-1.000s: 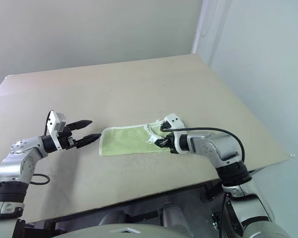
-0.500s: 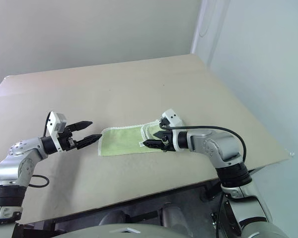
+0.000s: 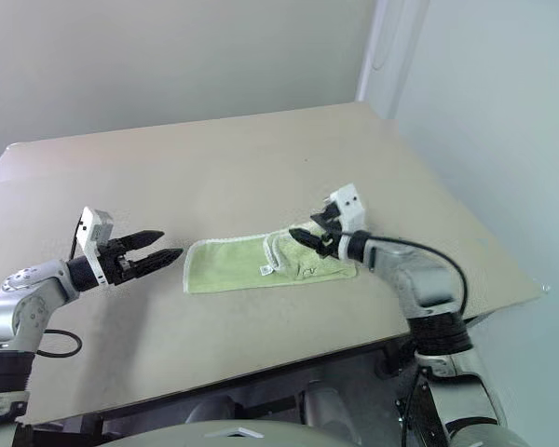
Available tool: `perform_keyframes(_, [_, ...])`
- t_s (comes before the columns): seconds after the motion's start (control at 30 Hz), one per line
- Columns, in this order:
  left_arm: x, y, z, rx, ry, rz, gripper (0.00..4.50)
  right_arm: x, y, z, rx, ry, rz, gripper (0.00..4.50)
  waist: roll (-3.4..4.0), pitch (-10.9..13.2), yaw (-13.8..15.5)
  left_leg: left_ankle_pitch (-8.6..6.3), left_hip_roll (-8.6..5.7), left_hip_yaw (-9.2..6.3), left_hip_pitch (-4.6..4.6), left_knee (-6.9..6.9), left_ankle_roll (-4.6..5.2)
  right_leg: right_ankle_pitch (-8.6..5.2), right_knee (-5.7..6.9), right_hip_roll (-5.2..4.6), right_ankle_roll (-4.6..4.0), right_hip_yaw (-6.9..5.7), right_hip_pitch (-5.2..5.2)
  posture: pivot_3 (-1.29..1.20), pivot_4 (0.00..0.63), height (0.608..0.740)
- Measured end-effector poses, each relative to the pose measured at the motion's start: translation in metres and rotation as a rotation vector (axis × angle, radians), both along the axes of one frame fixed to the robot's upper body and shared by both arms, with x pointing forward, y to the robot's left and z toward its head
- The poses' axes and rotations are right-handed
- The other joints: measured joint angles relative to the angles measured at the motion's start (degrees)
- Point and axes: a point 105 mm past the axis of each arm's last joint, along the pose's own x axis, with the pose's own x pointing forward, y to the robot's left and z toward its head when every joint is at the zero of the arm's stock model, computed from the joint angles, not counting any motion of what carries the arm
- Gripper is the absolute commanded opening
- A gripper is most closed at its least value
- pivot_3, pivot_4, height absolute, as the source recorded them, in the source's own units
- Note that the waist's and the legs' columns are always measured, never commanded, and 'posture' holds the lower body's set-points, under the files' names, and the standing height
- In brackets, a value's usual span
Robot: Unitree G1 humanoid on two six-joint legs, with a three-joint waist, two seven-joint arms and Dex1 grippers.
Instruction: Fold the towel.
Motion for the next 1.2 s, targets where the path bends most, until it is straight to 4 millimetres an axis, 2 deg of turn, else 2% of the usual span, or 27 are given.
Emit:
perform_keyframes(0.1, [-0.008, 0.003, -0.007, 0.008, 0.095, 0.019, 4.5, -0.003, 0.008, -0.028, -0.082, 0.006, 0.026, 3.5, 0.01, 0.01, -0.02, 0.0, 0.0, -0.01, 0.0, -0.01, 0.0, 0.04, 0.0, 0.0, -0.07, 0.0, -0.01, 0.0, 0.0, 0.74])
perform_keyframes(0.23, [-0.014, 0.003, -0.014, -0.013, 0.201, 0.04, 4.5, 0.002, 0.009, -0.034, -0.151, -0.05, 0.03, 3.5, -0.09, -0.06, -0.04, 0.0, 0.0, -0.02, 0.17, 0.05, -0.01, -0.11, 0.01, 0.0, -0.01, 0.0, 0.15, 0.0, 0.0, 0.74])
perform_keyframes(0.5, [-0.02, -0.006, -0.028, -0.099, 0.394, 0.081, 4.5, 0.01, 0.006, -0.029, -0.12, -0.053, -0.022, 3.5, -0.12, -0.06, -0.1, 0.02, 0.0, -0.05, 0.38, 0.08, -0.03, -0.1, 0.08, 0.02, -0.02, 0.0, 0.35, 0.0, 0.0, 0.74])
perform_keyframes(0.6, [-0.015, -0.012, -0.028, -0.17, 0.436, 0.103, 4.5, 0.011, 0.004, -0.026, -0.102, -0.043, -0.041, 3.5, -0.12, -0.07, 0.03, 0.02, 0.0, -0.08, 0.32, 0.07, -0.03, -0.08, 0.06, 0.02, -0.04, -0.01, 0.3, 0.0, 0.0, 0.74])
perform_keyframes(0.7, [-0.009, -0.017, -0.036, -0.203, 0.508, 0.137, 4.5, 0.011, 0.005, -0.023, -0.081, -0.037, -0.055, 3.5, -0.11, -0.06, 0.05, 0.02, -0.02, -0.08, 0.3, 0.08, -0.03, 0.01, 0.06, 0.01, -0.06, -0.01, 0.3, 0.0, 0.0, 0.74])
perform_keyframes(1.2, [0.007, -0.056, -0.04, -0.368, 0.617, 0.109, 4.5, 0.013, -0.003, -0.022, -0.062, -0.001, -0.117, 3.5, 0.01, -0.15, 0.66, 0.02, -0.18, -0.22, 0.31, 0.34, -0.06, -0.06, 0.02, -0.05, -0.05, 0.0, 0.57, 0.0, 0.0, 0.74])
